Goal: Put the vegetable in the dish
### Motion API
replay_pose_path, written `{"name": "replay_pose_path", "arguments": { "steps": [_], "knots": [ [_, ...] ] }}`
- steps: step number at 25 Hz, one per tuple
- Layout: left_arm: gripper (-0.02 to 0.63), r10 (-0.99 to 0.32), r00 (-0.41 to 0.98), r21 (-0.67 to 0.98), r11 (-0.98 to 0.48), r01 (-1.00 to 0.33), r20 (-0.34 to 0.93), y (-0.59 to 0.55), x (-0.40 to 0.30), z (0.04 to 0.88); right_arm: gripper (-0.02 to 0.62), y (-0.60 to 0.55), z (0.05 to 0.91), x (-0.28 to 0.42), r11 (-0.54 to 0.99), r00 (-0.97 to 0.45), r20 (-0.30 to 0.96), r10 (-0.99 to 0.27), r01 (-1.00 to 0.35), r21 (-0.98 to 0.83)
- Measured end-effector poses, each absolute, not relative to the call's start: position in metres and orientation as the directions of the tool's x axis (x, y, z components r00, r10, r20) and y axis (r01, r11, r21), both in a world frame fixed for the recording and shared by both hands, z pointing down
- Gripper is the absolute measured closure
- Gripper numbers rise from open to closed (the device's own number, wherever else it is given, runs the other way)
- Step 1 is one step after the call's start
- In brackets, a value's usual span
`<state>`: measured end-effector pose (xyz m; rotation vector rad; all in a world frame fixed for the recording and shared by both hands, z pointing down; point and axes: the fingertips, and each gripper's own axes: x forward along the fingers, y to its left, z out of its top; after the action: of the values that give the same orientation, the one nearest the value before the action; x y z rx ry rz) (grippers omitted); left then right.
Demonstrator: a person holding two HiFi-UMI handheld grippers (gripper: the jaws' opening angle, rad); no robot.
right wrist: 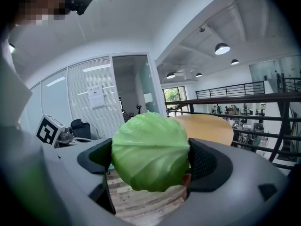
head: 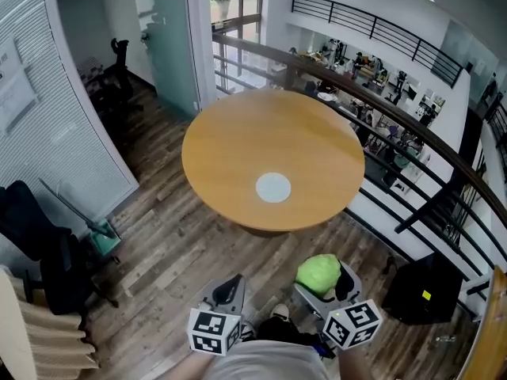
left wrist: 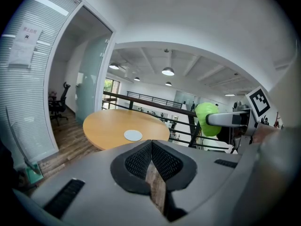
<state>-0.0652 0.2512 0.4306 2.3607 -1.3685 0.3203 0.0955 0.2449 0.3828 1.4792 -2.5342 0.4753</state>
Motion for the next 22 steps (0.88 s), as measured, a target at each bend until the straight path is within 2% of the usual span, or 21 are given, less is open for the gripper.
{"name": "replay_pose_path", "arguments": {
  "steps": [10,22],
  "knots": [
    [0.584,-0.765,0.509,0.222,-0.459,-0.860,0.393,0.194,-0.053,0.437,0.124,0.191,0.391,0.103,0.442,-0.485,0.299,-0.822,-0.874,-0.203],
    [0.584,-0.786,0.479,0.208,-0.432,-0.878,0.392,0.055,-0.012,0.427,0.124,0.058,0.392,0.139,0.476,-0.519,0.307,-0.798,-0.854,-0.208]
  ]
}}
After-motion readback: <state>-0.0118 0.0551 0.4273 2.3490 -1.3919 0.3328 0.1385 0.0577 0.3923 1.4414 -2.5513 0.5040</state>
